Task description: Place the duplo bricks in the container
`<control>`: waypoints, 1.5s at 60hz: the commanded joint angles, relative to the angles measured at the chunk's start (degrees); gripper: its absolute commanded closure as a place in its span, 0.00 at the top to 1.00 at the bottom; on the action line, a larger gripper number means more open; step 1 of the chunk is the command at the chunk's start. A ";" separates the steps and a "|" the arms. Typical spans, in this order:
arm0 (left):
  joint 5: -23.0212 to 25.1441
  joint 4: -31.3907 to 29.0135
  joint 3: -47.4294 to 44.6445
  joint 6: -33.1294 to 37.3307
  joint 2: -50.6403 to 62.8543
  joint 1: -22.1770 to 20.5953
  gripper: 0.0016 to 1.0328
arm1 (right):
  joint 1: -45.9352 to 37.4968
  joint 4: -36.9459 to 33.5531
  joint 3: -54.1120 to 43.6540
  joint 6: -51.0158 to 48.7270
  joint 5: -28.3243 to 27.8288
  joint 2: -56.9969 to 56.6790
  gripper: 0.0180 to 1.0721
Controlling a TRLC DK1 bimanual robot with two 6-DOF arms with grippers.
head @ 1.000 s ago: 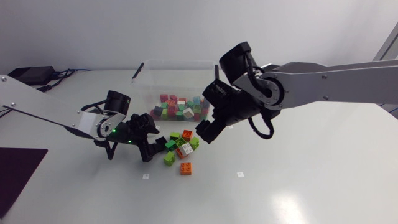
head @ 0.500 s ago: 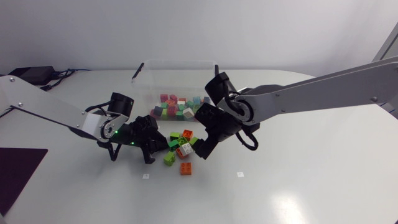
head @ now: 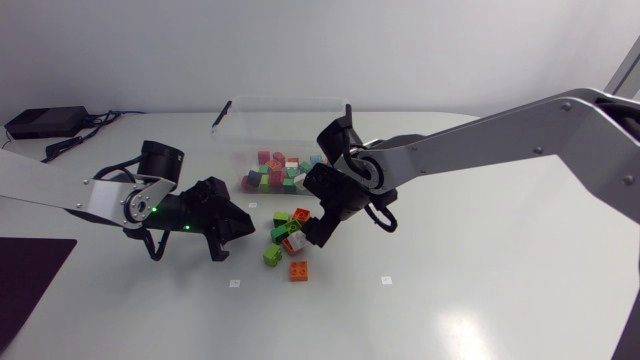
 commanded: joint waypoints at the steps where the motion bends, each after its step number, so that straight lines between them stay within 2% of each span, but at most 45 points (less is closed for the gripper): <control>1: 1.61 -1.22 -2.01 0.78 -4.08 1.50 0.21 | 0.28 -0.72 2.13 -0.91 0.53 2.06 0.95; 20: 4.60 -8.70 -1.22 1.39 -15.15 5.81 0.21 | 1.78 -4.77 5.30 -1.79 0.88 5.14 0.89; 41: 5.57 -10.28 1.59 -1.68 -19.55 6.07 0.21 | 2.22 -7.31 7.06 -1.79 1.67 6.54 0.85; 50: 5.65 -10.45 3.08 -2.83 -19.98 6.16 0.21 | 2.13 -9.51 9.43 -1.70 1.76 8.04 0.71; 57: 5.65 -10.98 3.96 -3.18 -20.34 6.16 0.21 | 2.13 -10.83 11.01 -1.61 1.76 8.92 0.68; 62: 5.74 -11.42 4.49 -3.27 -20.42 6.34 0.21 | 2.13 -13.12 12.59 -1.52 1.76 9.97 0.59; 66: 5.74 -11.42 4.75 -3.35 -20.42 6.43 0.21 | 2.13 -13.99 13.38 -1.52 1.76 10.41 0.58; 69: 5.83 -11.42 5.19 -3.62 -20.34 6.51 0.21 | 2.22 -14.08 13.56 -1.61 1.93 10.68 0.49; 76: 5.92 -11.33 6.60 -4.76 -20.16 6.43 0.21 | 2.48 -13.73 13.30 -1.61 2.02 11.11 0.34; 90: 5.92 -9.13 10.38 -9.33 -18.40 5.90 0.21 | 2.22 -12.94 10.22 -1.52 2.02 7.34 0.33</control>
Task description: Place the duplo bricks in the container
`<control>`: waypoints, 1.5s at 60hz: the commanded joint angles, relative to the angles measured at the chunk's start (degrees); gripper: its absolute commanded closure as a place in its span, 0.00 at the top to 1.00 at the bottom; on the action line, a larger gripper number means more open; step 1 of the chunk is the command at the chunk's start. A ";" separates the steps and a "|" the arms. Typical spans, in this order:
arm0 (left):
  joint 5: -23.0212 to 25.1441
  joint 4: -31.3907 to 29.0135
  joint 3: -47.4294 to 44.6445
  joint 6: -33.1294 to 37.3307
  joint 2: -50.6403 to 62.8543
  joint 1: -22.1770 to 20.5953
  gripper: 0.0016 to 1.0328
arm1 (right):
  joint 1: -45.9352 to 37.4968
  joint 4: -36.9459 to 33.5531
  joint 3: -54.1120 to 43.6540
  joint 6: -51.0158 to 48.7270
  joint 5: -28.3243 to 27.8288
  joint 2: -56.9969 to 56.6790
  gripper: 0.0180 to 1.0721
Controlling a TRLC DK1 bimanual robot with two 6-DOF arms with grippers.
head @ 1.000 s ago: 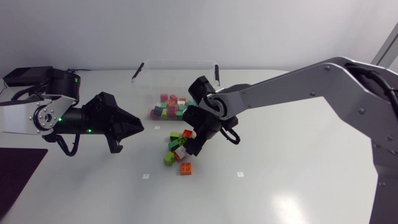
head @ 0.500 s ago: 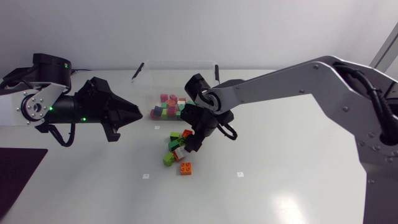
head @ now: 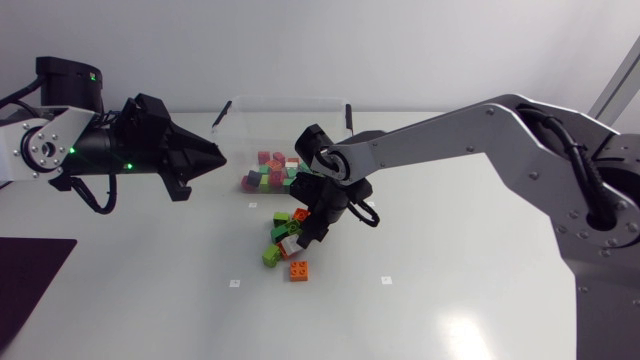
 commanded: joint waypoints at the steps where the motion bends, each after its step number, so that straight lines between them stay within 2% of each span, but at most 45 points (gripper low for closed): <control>1: 0.91 1.82 3.12 -3.08 1.56 -0.18 0.21 | 0.21 0.09 -2.46 -0.39 0.32 -2.83 0.33; 21: 0.74 6.83 12.70 -11.78 11.22 -0.88 0.21 | -0.50 -0.88 -6.68 -0.21 0.23 -12.94 0.33; 48: -5.77 12.63 22.64 -19.08 24.06 -4.04 0.23 | -0.59 -2.02 -4.30 1.90 0.23 -20.85 0.33; 50: -6.03 12.63 23.25 -19.43 24.67 -4.22 0.27 | -0.76 -2.02 -3.86 2.16 0.23 -21.11 0.33; 52: -6.65 12.98 23.78 -19.96 25.46 -4.48 0.38 | -1.03 -2.02 -3.43 2.34 0.14 -21.20 0.33; 56: -7.79 13.51 24.31 -20.31 26.25 -4.92 0.71 | -1.38 -2.02 -2.19 2.60 0.05 -21.64 0.33; 58: -8.14 13.60 24.39 -20.49 26.25 -5.01 0.85 | -1.64 -2.02 -1.58 2.87 -0.04 -21.82 0.33; 62: -8.58 13.68 24.13 -20.75 25.90 -5.10 0.95 | -2.17 -1.93 -0.09 3.39 -0.30 -21.99 0.33; 78: -8.49 14.39 17.19 -20.66 16.06 -4.04 0.95 | -4.37 -0.97 5.36 4.62 -1.71 -21.46 0.33; 90: -7.17 13.16 9.98 -17.94 7.97 -3.69 0.95 | -5.60 -0.88 9.85 5.33 -2.58 -18.92 0.33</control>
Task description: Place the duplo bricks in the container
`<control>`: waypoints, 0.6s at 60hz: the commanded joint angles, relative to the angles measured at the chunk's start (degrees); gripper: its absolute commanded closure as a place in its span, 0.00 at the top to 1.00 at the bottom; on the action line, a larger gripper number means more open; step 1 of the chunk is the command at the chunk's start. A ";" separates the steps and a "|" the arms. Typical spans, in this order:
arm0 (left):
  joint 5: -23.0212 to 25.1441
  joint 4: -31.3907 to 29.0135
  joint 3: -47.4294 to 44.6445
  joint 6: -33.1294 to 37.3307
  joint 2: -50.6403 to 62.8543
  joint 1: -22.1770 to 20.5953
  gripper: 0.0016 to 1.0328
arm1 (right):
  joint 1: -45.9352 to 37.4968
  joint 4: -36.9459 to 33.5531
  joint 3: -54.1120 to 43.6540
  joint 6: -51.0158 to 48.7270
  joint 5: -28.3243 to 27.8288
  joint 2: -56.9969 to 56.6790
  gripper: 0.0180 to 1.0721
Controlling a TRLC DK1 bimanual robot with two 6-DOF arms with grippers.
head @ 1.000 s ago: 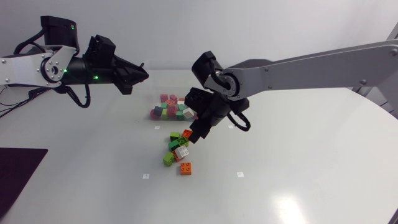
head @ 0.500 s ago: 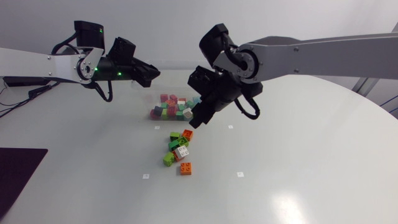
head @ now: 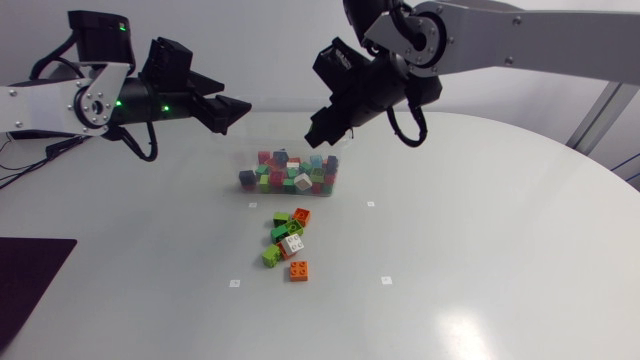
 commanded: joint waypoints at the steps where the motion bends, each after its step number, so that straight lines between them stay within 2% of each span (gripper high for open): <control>1: 0.89 -0.46 -3.88 1.76 -3.31 0.61 0.95 | -0.72 0.45 2.85 1.48 -0.86 1.89 0.33; 22: 5.55 -8.11 -13.11 13.36 -10.25 0.44 0.95 | -2.22 0.45 10.50 1.66 -1.30 8.05 0.33; 36: 6.52 -11.97 -17.94 20.21 -11.13 -1.32 0.94 | -2.66 -0.25 16.30 2.01 -1.39 13.32 0.33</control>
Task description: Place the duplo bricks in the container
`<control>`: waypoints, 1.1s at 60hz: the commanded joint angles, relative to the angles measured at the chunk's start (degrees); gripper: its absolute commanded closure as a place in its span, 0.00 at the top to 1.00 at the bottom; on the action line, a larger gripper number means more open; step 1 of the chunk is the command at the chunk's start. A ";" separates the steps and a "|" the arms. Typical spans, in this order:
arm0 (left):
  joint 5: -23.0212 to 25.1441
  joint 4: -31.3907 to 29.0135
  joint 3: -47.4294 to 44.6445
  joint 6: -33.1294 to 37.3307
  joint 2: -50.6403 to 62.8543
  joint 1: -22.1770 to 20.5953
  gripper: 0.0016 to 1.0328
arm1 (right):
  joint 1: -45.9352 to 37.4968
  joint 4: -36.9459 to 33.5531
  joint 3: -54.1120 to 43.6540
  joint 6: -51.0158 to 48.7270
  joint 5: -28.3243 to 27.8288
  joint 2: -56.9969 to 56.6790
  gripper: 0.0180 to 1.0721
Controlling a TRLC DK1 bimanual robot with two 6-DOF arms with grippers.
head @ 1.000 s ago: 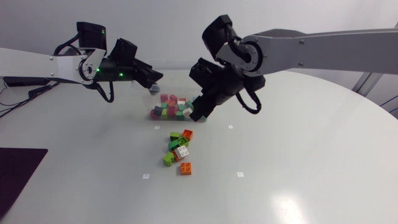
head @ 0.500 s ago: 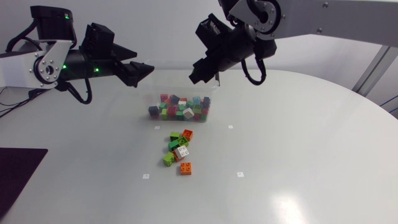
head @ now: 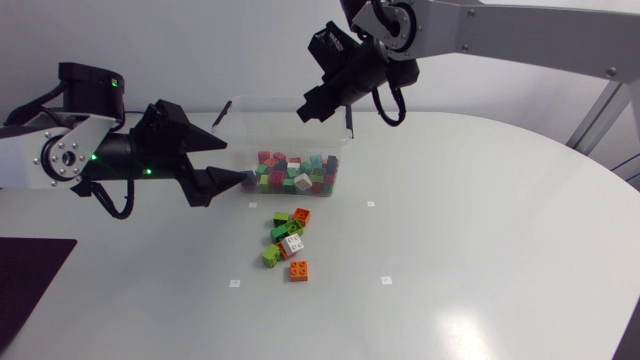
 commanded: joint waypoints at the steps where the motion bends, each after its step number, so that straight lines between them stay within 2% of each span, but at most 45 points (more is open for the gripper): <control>1: 0.99 -1.31 -2.80 4.00 -1.01 -1.06 0.94 | -0.49 -0.45 2.82 1.51 -0.34 2.94 0.33; 20: 1.07 -1.66 -7.02 10.06 2.07 -3.17 0.93 | -1.72 -0.71 7.56 2.21 -0.42 8.30 0.35; 23: 0.99 -1.66 -7.72 11.91 2.94 -3.78 0.93 | -1.99 -1.06 8.27 2.30 -0.51 8.83 0.46; 28: 0.99 -1.40 -8.16 13.93 4.70 -4.40 0.93 | -2.25 -2.12 9.50 2.30 -0.51 9.35 0.77; 32: 0.99 -1.31 -8.25 15.16 6.46 -5.10 0.93 | -2.34 -2.38 9.94 2.30 -0.51 9.27 0.88; 36: 0.90 -1.13 -8.42 16.74 8.66 -5.81 0.93 | -2.34 -2.56 9.76 2.30 -0.51 8.56 0.93; 50: -0.68 -1.13 -9.21 21.93 12.17 -8.71 0.93 | -2.43 -2.64 4.31 2.12 -1.48 2.85 0.94; 66: -4.02 -1.13 -8.33 24.57 14.63 -12.05 0.93 | -1.99 0.08 -10.10 0.45 -3.15 -7.61 0.94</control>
